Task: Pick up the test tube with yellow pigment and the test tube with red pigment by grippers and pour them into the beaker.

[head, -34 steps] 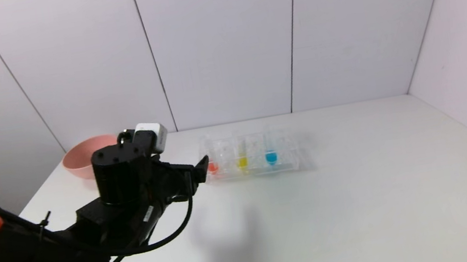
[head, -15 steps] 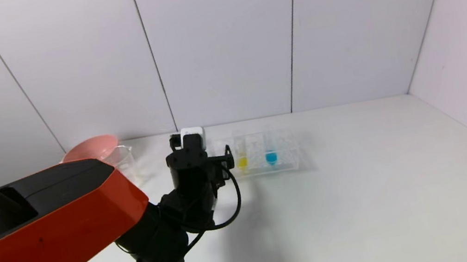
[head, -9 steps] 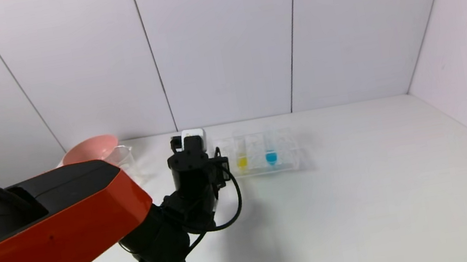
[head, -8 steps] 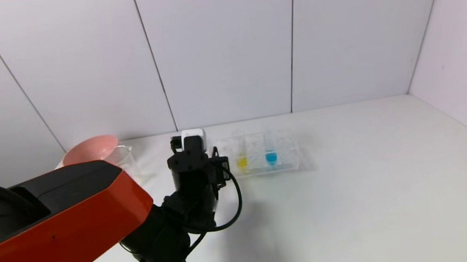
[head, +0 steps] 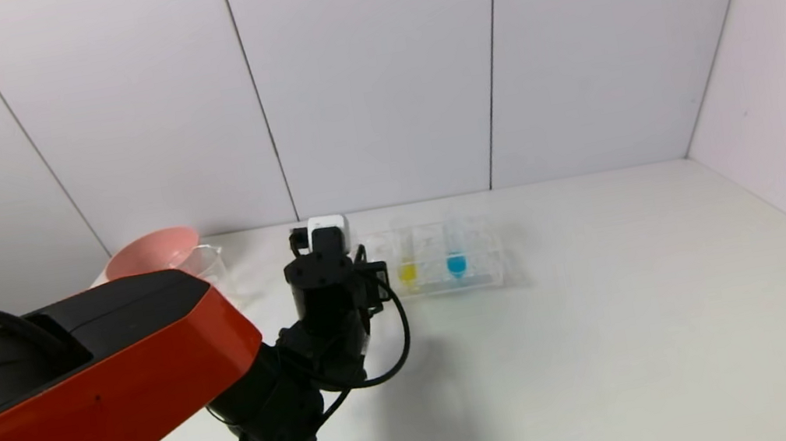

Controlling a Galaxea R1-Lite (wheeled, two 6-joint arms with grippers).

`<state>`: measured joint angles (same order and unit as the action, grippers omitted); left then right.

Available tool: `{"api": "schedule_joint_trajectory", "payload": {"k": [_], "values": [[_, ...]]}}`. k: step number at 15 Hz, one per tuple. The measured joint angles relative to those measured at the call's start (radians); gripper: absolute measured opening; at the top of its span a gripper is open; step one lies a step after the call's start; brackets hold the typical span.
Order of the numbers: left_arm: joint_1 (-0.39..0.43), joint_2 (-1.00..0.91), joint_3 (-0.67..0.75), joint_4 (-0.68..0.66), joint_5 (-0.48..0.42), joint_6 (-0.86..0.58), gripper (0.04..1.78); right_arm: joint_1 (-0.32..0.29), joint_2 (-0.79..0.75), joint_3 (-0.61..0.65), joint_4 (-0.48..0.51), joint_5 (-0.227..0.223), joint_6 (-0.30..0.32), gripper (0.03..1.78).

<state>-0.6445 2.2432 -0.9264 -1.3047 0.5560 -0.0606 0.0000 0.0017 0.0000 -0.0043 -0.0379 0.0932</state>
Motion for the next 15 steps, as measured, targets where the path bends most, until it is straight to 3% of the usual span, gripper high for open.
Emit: {"api": "schedule_joint_trajectory", "payload": {"k": [15], "values": [[-0.012, -0.166, -0.009, 0.076, -0.011, 0.052, 0.42, 0.0, 0.0, 0.0, 0.0, 0.0, 0.0, 1.71]]}}
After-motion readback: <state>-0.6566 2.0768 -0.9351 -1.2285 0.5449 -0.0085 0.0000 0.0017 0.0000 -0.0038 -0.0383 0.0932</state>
